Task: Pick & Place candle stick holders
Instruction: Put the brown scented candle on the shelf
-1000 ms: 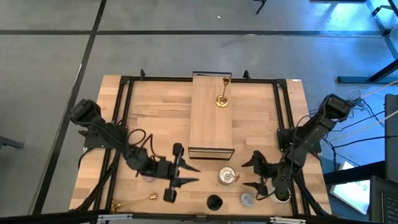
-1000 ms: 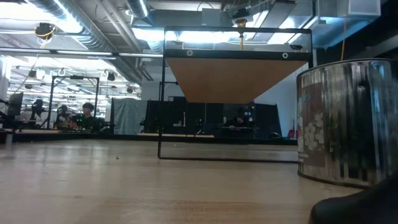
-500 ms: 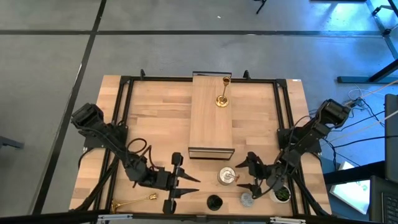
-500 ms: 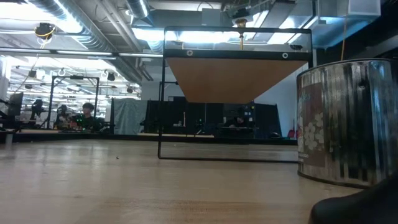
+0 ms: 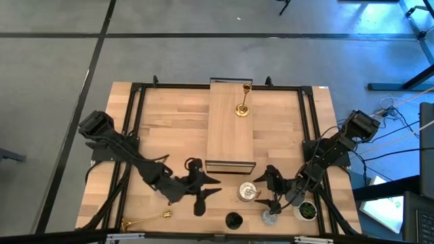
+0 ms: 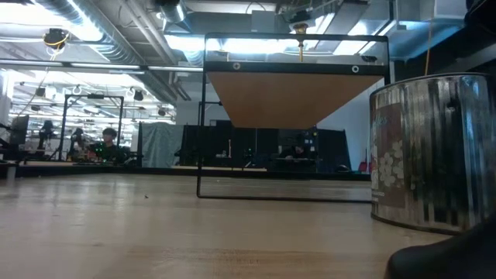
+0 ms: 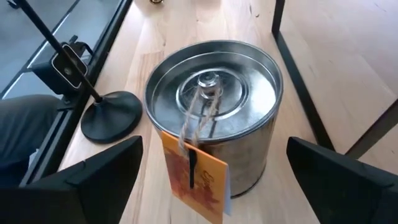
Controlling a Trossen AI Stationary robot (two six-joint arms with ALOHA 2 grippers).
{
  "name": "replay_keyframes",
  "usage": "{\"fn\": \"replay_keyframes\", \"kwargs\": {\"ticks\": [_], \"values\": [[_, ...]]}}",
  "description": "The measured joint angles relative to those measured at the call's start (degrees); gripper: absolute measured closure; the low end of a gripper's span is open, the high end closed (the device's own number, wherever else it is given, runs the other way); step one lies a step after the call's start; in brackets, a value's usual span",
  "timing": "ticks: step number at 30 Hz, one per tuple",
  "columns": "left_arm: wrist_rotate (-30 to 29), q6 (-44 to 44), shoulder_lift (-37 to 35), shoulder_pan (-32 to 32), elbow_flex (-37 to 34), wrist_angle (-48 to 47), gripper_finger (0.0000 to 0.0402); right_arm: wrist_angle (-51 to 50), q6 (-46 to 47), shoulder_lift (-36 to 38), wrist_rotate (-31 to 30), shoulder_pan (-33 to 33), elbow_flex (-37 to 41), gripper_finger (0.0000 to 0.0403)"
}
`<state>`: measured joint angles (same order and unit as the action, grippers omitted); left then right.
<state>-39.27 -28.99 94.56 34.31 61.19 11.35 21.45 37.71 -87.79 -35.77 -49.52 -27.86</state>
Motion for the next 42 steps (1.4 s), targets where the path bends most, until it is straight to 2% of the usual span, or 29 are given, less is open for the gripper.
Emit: {"fn": "replay_keyframes", "kwargs": {"ticks": [3, 5, 9, 13, 17, 20, 24, 27, 32, 39, 42], "values": [[0.2, -7.6, 2.3, -0.7, 0.0, -7.8, 0.0290, 0.0, -0.6, 0.0, 0.0, 0.0, 0.0, 0.0003], [0.3, -8.9, 4.7, -0.9, -0.1, -8.4, 0.0290, 0.0, -0.7, 0.0, 0.0, 0.0, 0.0, 0.0003], [0.4, -6.0, 10.2, -1.6, -0.1, -2.3, 0.0290, 0.0, -0.7, 0.0, 0.3, 0.0, 0.0, 0.0003], [3.5, -3.3, 16.0, -2.5, -0.1, 7.0, 0.0288, 0.2, -0.7, 0.0, 0.5, -0.1, 0.0, 0.0003], [3.7, -1.1, 17.8, -3.8, -0.1, 11.3, 0.0278, 0.2, -0.7, 0.0, 0.5, -0.1, 0.0, 0.0003], [6.0, -0.8, 18.3, -4.2, 0.0, 13.1, 0.0269, 0.5, -0.7, 0.0, 0.5, -0.1, 0.0, 0.0003], [6.7, -2.0, 19.5, -3.7, 0.0, 12.9, 0.0266, 1.5, -0.7, -0.6, 0.6, -0.1, 0.0, 0.0003], [5.6, -2.8, 20.3, -2.6, 0.0, 14.3, 0.0266, 3.2, -0.7, -1.8, 1.5, -0.1, 0.0, 0.0003], [-1.4, -1.2, 20.5, -0.2, 0.0, 16.1, 0.0266, 5.4, -0.7, -3.7, 1.5, -0.1, 0.0, 0.0003], [-5.3, -0.7, 20.5, 2.1, 0.0, 17.6, 0.0265, 7.2, -0.7, -4.4, 1.3, 0.0, 0.0, 0.0003], [-6.7, -0.3, 23.0, 2.1, 0.0, 22.0, 0.0267, 8.0, -0.7, -4.4, 1.0, 0.0, 0.0, 0.0003]]}}
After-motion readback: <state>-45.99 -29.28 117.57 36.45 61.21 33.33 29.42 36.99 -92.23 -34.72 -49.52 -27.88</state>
